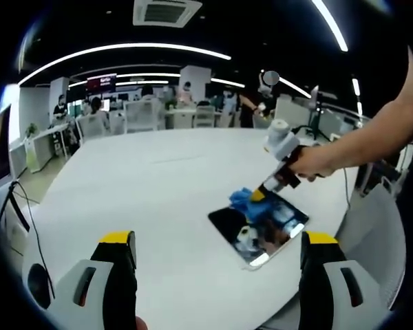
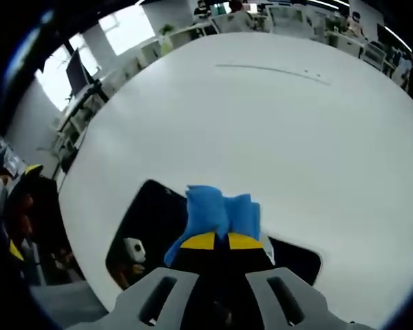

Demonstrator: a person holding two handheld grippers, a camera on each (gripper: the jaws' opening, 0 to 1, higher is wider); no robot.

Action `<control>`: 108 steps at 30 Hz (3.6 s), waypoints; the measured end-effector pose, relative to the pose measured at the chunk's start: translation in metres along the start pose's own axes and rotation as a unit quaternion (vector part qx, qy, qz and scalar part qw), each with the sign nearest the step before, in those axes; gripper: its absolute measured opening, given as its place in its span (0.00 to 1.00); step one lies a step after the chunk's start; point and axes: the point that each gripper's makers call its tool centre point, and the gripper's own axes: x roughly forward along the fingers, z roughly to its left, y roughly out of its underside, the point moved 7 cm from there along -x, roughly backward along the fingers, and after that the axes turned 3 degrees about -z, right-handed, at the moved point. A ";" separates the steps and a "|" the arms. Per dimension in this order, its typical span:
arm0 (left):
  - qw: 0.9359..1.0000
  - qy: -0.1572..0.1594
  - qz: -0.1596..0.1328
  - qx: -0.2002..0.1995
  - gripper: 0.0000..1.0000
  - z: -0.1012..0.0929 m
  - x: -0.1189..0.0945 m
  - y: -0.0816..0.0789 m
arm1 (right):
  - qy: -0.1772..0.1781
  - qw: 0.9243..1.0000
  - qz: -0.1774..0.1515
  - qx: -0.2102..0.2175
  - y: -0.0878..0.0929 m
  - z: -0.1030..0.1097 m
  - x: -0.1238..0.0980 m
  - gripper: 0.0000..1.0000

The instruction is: Wipe the mirror surface with the cleaning cloth until all visible marks leave the cleaned area.

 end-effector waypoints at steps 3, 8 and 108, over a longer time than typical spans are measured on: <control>1.000 0.001 -0.002 -0.001 0.99 -0.003 -0.001 -0.002 | 0.005 1.000 0.001 0.002 0.002 -0.007 -0.003 0.00; 1.000 0.003 0.000 0.004 0.99 -0.004 -0.001 -0.001 | 0.012 1.000 0.001 0.012 0.005 -0.017 -0.008 0.00; 0.999 0.019 -0.011 0.032 0.99 -0.037 0.012 -0.020 | -0.040 0.998 0.026 0.035 0.119 0.015 -0.069 0.00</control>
